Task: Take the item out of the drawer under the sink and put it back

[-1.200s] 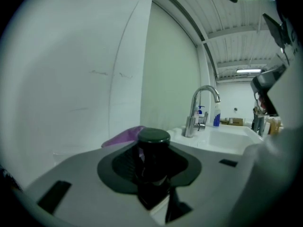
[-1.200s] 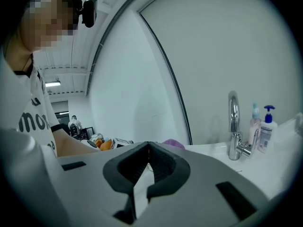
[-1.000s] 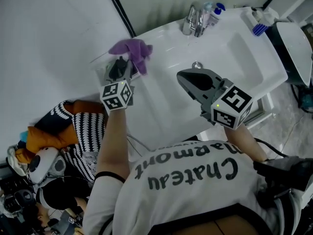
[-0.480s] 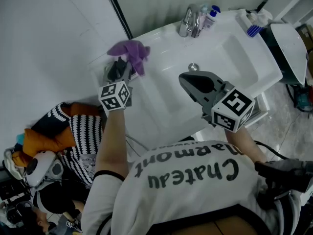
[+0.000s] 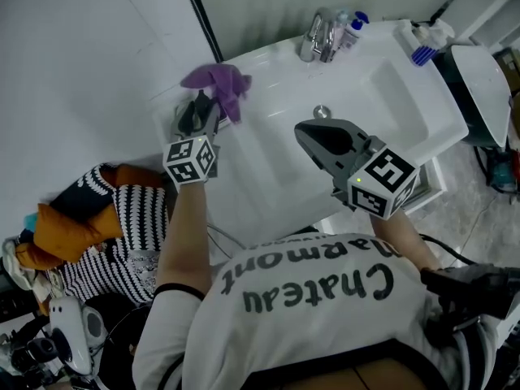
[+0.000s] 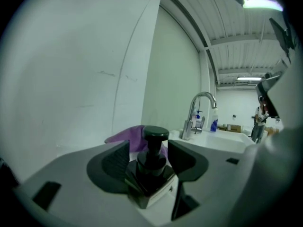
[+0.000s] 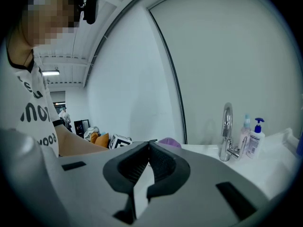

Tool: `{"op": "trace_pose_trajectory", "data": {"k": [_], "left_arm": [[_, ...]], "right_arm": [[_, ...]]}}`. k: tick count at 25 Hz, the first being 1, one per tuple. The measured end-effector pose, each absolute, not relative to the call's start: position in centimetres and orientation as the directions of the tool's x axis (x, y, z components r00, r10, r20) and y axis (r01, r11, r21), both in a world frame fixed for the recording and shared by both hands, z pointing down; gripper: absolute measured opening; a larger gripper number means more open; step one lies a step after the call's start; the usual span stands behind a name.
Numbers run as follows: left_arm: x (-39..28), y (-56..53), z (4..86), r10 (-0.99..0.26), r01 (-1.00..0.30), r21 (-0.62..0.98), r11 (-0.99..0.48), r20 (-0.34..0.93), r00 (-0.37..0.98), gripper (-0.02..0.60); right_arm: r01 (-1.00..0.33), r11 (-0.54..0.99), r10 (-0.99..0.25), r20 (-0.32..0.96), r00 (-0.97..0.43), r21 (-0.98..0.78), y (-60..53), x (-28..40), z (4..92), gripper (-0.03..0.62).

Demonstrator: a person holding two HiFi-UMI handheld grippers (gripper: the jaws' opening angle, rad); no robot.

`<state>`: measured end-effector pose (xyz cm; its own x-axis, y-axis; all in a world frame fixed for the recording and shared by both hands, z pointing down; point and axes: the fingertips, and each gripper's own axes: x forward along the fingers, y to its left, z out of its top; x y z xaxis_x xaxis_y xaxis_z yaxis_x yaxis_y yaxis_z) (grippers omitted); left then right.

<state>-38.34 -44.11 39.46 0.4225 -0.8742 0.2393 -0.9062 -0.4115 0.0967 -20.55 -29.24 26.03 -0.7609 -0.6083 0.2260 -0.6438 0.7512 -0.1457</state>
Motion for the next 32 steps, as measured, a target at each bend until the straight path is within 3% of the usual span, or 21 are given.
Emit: {"op": "trace_pose_trajectory", "data": {"k": [12, 23, 32], "left_arm": [[-40.0, -41.0, 37.6, -0.909, -0.935, 0.061, -0.349, 0.221, 0.353, 0.233], [-41.4, -35.4, 31.2, -0.971, -0.970, 0.099, -0.224, 0.060, 0.231, 0.230], [-41.1, -28.4, 27.6, -0.988, -0.986, 0.067, -0.153, -0.032, 0.152, 0.088]], "right_arm": [[-0.582, 0.800, -0.552, 0.200, -0.809, -0.147, -28.3, -21.2, 25.6, 0.012], [-0.435, 0.884, -0.410, 0.168, -0.897, -0.168, -26.5, -22.7, 25.6, 0.011], [-0.302, 0.932, -0.276, 0.146, -0.950, -0.202, -24.7, -24.5, 26.9, 0.011]]}}
